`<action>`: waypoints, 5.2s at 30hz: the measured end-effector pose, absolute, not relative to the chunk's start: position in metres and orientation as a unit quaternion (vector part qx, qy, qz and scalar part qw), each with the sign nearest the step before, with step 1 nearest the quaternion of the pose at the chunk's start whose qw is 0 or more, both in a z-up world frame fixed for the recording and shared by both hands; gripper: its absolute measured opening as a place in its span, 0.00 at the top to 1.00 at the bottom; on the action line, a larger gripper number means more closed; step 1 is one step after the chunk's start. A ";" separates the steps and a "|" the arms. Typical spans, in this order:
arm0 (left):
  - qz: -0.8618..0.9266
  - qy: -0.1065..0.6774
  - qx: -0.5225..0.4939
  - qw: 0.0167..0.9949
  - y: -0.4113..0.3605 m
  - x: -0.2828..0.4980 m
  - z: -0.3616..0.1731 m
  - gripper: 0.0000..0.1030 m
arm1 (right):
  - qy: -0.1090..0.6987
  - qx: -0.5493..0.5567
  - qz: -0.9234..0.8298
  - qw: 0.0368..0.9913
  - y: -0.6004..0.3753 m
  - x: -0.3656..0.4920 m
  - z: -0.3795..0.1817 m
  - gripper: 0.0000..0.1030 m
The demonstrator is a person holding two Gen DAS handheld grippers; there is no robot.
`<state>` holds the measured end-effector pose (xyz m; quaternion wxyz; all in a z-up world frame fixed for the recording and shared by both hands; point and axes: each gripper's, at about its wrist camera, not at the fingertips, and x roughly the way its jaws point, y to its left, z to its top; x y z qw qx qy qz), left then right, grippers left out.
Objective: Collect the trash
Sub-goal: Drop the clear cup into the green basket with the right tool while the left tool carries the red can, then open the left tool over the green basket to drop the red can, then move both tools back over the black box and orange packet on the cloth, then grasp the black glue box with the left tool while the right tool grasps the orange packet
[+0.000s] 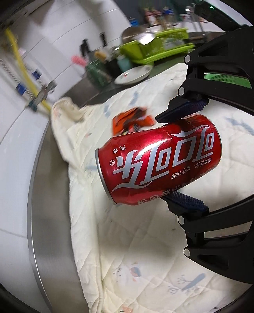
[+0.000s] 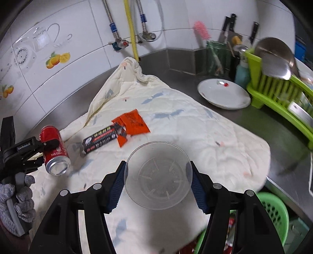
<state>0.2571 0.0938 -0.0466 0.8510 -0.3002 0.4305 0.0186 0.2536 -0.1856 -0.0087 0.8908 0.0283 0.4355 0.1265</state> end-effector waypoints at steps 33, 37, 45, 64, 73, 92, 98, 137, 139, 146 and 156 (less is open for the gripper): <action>-0.182 0.485 -0.205 0.831 -0.128 0.201 -0.054 0.34 | 0.490 0.123 -0.039 0.862 -0.379 0.091 -0.084 0.40; -0.196 0.488 -0.197 0.828 -0.150 0.199 -0.054 0.34 | 0.491 0.134 -0.034 0.860 -0.382 0.089 -0.091 0.40; -0.219 0.497 -0.181 0.820 -0.186 0.197 -0.057 0.34 | 0.487 0.159 -0.025 0.858 -0.389 0.084 -0.097 0.35; -0.242 0.543 -0.111 0.796 -0.265 0.189 -0.106 0.34 | 0.445 0.194 -0.058 0.873 -0.425 0.052 -0.072 0.32; -0.246 0.534 -0.061 0.807 -0.281 0.194 -0.111 0.33 | 0.443 0.192 -0.062 0.874 -0.424 0.052 -0.072 0.32; -0.239 0.499 -0.049 0.832 -0.237 0.187 -0.086 0.28 | 0.448 0.185 -0.057 0.873 -0.410 0.058 -0.075 0.32; -0.212 0.482 -0.059 0.848 -0.199 0.190 -0.068 0.28 | 0.445 0.164 -0.035 0.880 -0.386 0.071 -0.061 0.32; -0.041 0.446 -0.027 0.894 0.073 0.291 -0.045 0.28 | 0.456 -0.049 0.170 0.872 -0.139 0.284 -0.048 0.16; -0.046 0.446 -0.028 0.893 0.078 0.297 -0.048 0.28 | 0.456 -0.057 0.178 0.870 -0.128 0.298 -0.050 0.16; -0.067 0.443 -0.007 0.894 0.081 0.316 -0.056 0.28 | 0.451 -0.068 0.213 0.864 -0.093 0.358 -0.054 0.15; -0.095 0.441 0.025 0.892 0.070 0.336 -0.069 0.28 | 0.481 -0.073 0.229 0.843 -0.068 0.423 -0.076 0.15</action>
